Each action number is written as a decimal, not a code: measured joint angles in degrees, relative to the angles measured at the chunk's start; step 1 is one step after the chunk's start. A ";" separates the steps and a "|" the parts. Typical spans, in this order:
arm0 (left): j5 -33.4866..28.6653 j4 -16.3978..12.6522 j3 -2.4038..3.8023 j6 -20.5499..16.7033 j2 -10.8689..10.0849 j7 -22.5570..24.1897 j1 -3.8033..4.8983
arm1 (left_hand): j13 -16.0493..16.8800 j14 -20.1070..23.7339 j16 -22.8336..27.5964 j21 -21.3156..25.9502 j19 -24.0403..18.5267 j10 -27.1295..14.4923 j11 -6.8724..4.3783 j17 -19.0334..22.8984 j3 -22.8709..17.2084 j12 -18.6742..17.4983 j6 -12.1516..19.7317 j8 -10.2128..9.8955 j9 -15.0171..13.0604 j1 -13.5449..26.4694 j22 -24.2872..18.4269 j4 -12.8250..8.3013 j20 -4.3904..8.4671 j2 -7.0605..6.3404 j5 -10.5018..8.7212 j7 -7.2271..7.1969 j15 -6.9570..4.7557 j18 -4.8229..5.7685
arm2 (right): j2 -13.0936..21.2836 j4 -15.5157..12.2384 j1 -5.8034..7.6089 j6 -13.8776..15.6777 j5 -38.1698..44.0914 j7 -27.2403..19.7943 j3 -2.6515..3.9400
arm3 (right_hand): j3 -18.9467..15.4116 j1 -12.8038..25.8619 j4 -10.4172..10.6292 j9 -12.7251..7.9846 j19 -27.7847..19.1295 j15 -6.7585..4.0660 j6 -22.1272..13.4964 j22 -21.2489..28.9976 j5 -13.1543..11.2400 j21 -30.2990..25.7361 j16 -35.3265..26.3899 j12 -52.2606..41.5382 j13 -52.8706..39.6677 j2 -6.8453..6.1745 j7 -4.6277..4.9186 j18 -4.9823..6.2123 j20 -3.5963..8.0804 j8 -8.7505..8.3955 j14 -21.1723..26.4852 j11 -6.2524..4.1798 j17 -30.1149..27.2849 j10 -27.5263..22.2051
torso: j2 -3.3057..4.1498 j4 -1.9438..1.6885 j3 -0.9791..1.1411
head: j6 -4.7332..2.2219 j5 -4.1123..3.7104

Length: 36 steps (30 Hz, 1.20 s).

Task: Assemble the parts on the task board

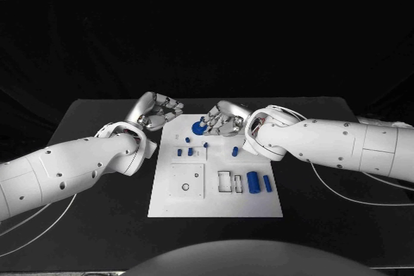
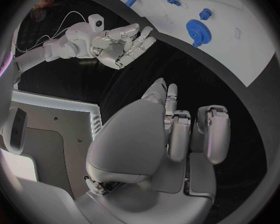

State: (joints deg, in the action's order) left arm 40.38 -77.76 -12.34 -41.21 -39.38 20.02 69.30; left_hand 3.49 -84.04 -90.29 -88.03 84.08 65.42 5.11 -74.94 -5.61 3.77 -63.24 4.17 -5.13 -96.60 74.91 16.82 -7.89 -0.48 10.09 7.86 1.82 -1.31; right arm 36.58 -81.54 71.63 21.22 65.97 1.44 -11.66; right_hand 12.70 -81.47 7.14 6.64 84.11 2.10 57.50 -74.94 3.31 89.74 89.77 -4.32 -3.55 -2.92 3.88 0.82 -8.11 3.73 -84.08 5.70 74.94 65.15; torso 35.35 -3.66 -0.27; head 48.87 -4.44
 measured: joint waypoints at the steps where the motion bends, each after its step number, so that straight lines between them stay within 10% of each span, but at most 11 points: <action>1: 0.00 0.01 0.00 -0.09 -0.01 0.07 0.01 | 0.00 0.00 0.00 0.00 0.00 0.00 0.00 0.00 0.00 0.00 0.00 0.00 0.00 0.00 0.00 0.00 0.00 0.00 0.00 0.00 0.00 0.00 | -0.37 0.23 0.09 -0.46 2.37 0.04 0.00 | 0.21 -0.24 -0.21 -0.16 -0.02 -0.42 -0.32 0.00 0.00 0.00 0.00 0.00 0.00 -0.21 -0.50 0.00 0.02 0.00 0.15 -0.22 0.00 -0.22 | 0.02 0.00 0.00 | 0.02 0.03; 15: 0.00 0.00 0.01 -0.73 -0.19 0.76 0.14 | 0.00 0.00 0.00 0.00 0.00 0.20 -0.20 0.00 0.00 0.00 0.00 0.00 -0.01 -0.01 0.00 0.00 0.00 0.01 0.00 0.00 0.00 0.00 | -3.73 3.15 0.20 -8.60 30.88 0.95 0.02 | 1.55 -2.27 -1.22 -0.57 -0.20 -1.73 0.01 0.01 -0.21 0.00 0.00 0.37 -0.01 -0.28 -1.82 0.00 1.47 0.00 0.07 -1.44 -0.01 -0.81 | 0.02 0.09 0.04 | 0.43 0.20; 36: 0.00 -0.19 0.02 -1.07 -0.52 1.03 0.35 | 0.01 0.00 0.00 0.00 0.00 0.20 -0.20 0.00 0.00 0.00 -0.01 0.00 -0.01 -0.01 0.00 0.00 0.00 0.01 0.00 0.00 0.00 0.00 | -5.86 5.61 -1.00 -14.25 41.36 2.12 0.00 | 1.89 -2.48 -1.20 -0.70 -0.19 -2.45 0.21 0.02 -0.21 0.00 0.00 0.58 0.05 -0.50 -2.01 0.00 1.89 0.01 0.14 -2.57 -0.02 -1.94 | -0.04 0.20 -0.01 | 0.71 0.22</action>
State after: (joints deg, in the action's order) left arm 40.38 -77.95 -12.32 -42.28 -39.90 21.05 69.66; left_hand 3.50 -84.04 -90.29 -88.03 84.08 65.63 4.91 -74.93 -5.61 3.77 -63.25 4.17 -5.14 -96.61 74.91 16.82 -7.89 -0.47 10.09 7.87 1.82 -1.31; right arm 30.72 -75.93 70.63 6.98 107.33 3.55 -11.67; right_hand 14.59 -83.95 5.94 5.93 83.91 -0.34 57.71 -74.92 3.10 89.74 89.77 -3.74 -3.50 -3.42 1.87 0.82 -6.22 3.74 -83.94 3.13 74.92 63.22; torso 35.32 -3.46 -0.27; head 49.58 -4.22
